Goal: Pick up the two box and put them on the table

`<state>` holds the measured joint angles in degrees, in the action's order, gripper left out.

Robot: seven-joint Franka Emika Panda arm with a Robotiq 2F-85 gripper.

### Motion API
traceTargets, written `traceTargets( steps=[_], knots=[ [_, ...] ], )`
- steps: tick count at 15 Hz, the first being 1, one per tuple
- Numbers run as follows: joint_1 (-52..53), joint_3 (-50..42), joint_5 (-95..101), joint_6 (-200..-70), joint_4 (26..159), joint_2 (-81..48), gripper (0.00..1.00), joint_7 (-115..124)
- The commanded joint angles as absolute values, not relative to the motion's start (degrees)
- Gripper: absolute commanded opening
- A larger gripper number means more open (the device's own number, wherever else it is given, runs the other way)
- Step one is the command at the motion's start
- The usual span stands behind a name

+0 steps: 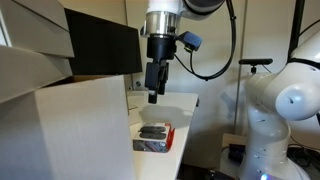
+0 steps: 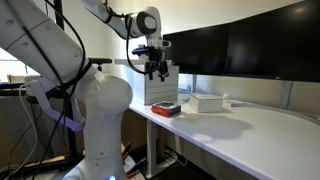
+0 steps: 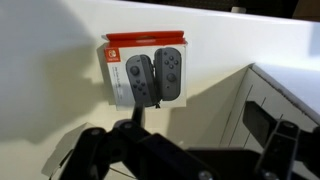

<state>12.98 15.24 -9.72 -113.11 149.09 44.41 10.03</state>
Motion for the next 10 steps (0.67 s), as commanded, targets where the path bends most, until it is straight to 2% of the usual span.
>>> traceTargets(
  steps=[1,10],
  knots=[
    [13.82,15.53,-10.72,-112.84,150.04,44.01,1.00,10.89],
    [14.73,18.36,-9.10,-113.15,139.41,43.46,1.00,10.54]
  ],
)
